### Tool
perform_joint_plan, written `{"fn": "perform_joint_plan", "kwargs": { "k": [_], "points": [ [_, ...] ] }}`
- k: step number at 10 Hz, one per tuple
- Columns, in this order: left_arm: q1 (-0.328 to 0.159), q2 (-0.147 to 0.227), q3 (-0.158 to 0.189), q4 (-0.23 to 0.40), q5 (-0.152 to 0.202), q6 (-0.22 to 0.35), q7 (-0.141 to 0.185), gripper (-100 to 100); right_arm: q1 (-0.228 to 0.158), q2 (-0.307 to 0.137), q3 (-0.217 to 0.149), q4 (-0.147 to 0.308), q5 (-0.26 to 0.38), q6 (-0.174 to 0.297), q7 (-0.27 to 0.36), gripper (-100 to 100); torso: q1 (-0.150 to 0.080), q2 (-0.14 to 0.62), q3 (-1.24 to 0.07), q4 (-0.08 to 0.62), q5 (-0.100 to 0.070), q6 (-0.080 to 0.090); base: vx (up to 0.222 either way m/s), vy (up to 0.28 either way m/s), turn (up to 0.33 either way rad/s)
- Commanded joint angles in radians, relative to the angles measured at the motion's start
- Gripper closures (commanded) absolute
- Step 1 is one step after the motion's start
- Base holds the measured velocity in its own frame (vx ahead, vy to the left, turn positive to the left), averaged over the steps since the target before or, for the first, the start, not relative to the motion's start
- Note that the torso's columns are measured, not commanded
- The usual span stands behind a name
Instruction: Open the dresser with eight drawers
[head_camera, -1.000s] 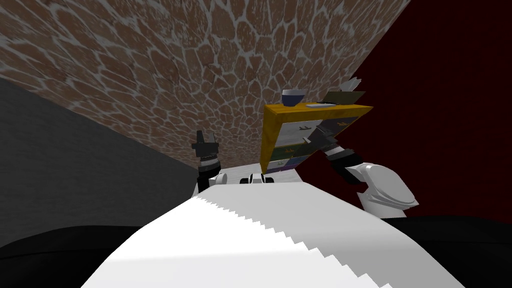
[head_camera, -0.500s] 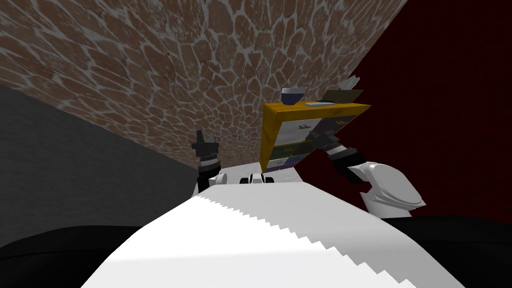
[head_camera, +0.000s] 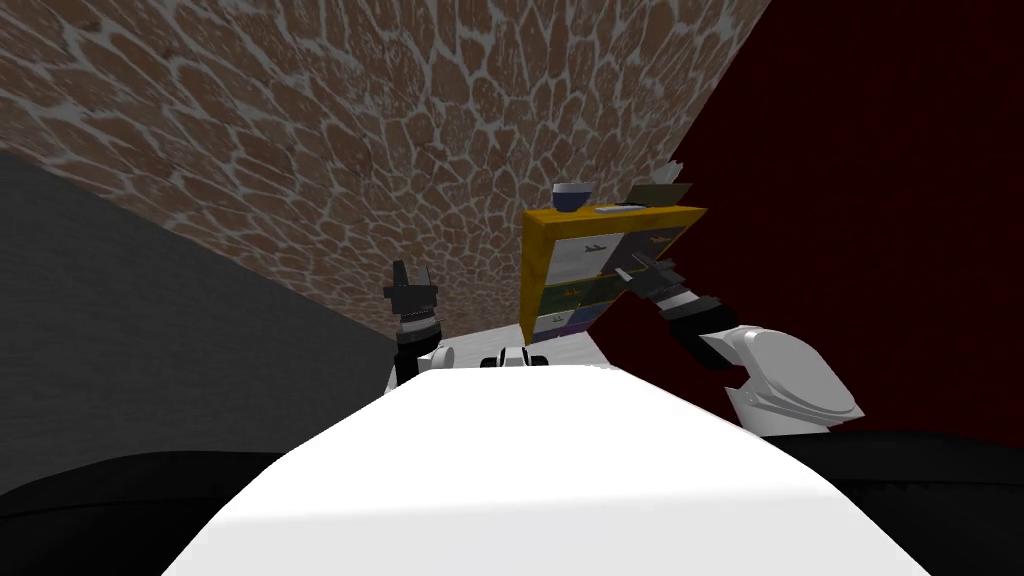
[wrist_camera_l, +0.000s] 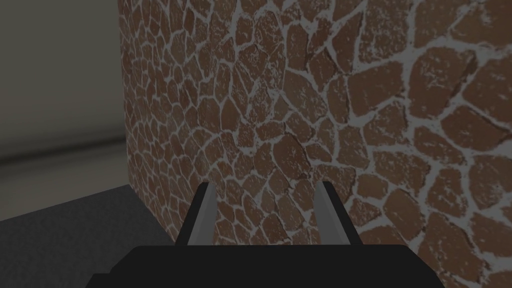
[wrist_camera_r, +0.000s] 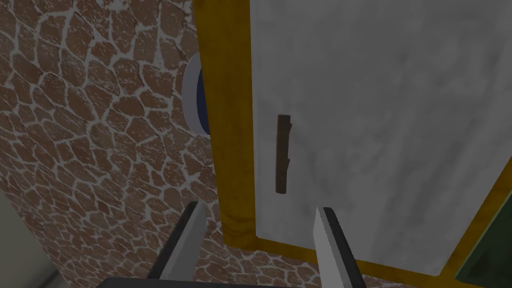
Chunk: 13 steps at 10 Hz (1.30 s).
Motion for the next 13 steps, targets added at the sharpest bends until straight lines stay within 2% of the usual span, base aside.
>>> {"fn": "perform_joint_plan", "kwargs": {
  "k": [1, 4, 5, 7, 8, 9, 11, 13],
  "points": [
    [0.0, 0.0, 0.0, 0.0, 0.0, 0.0, 0.0, 0, 0.0, 0.002, -0.025, 0.023, 0.01, 0.028, 0.006, -100, -0.004, 0.004, 0.003, 0.001, -0.001, 0.0, 0.11, 0.23, -0.054],
    [0.0, 0.0, 0.0, 0.0, 0.0, 0.0, 0.0, 0, 0.008, 0.005, -0.056, 0.042, 0.031, 0.074, 0.01, -100, -0.013, 0.012, 0.008, 0.004, -0.004, 0.001, 0.164, 0.224, -0.079],
    [0.0, 0.0, 0.0, 0.0, 0.0, 0.0, 0.0, 0, -0.001, -0.003, -0.046, 0.045, 0.027, 0.066, 0.005, -100, -0.013, 0.013, 0.008, 0.004, -0.004, 0.001, 0.063, 0.103, -0.02],
    [0.0, 0.0, 0.0, 0.0, 0.0, 0.0, 0.0, 0, 0.007, -0.051, -0.076, 0.045, 0.019, 0.073, -0.033, -100, -0.017, 0.015, 0.01, 0.005, -0.005, 0.001, 0.098, 0.065, -0.014],
    [0.0, 0.0, 0.0, 0.0, 0.0, 0.0, 0.0, 0, 0.009, -0.038, -0.069, 0.04, 0.022, 0.074, -0.023, -100, -0.012, 0.011, 0.008, 0.004, -0.004, 0.001, 0.052, 0.032, -0.007],
    [0.0, 0.0, 0.0, 0.0, 0.0, 0.0, 0.0, 0, -0.001, -0.008, -0.051, 0.047, 0.027, 0.068, 0.002, 100, -0.012, 0.013, 0.008, 0.004, -0.004, 0.001, -0.071, -0.038, 0.015],
    [0.0, 0.0, 0.0, 0.0, 0.0, 0.0, 0.0, 0, 0.01, -0.029, -0.068, 0.031, 0.018, 0.066, -0.021, 100, -0.012, 0.015, 0.011, 0.004, -0.005, 0.001, -0.071, -0.016, -0.028],
    [-0.001, 0.0, 0.0, 0.0, 0.0, 0.0, 0.0, 0, 0.015, -0.041, -0.077, 0.022, 0.011, 0.061, -0.032, 100, -0.012, 0.021, 0.013, 0.008, -0.002, 0.003, -0.198, -0.034, -0.08]
  ]
}}
